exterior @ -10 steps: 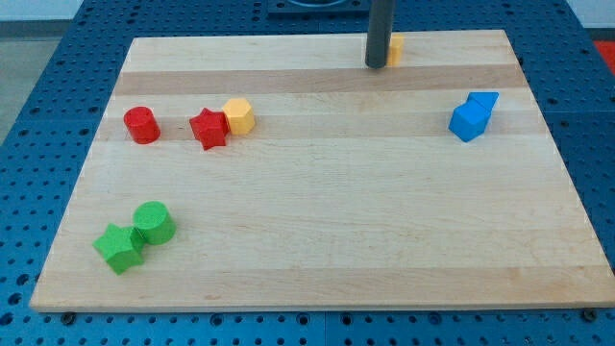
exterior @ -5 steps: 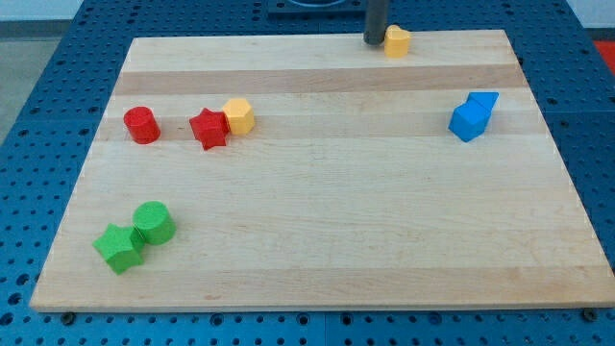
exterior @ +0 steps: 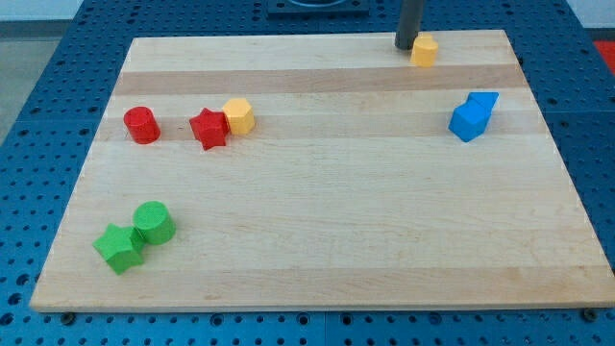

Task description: Move the heart to the top right of the board

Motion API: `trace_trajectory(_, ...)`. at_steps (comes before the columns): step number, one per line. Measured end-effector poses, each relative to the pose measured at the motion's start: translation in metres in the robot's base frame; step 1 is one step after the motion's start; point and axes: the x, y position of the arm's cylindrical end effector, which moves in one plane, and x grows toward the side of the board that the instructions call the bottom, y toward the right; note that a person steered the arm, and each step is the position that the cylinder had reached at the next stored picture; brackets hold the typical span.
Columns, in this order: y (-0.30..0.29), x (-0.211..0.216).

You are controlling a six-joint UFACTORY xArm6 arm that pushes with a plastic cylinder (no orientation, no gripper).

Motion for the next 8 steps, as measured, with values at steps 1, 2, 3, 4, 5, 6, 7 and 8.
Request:
trace_trajectory(1, -0.003, 0.007)
trace_trajectory(2, -0.011, 0.019)
trace_trajectory(3, -0.014, 0.032)
trace_trajectory(4, 0.001, 0.034)
trace_trajectory(5, 0.015, 0.034)
trace_trajectory(6, 0.027, 0.034)
trace_trajectory(7, 0.036, 0.03)
trace_trajectory(8, 0.037, 0.028)
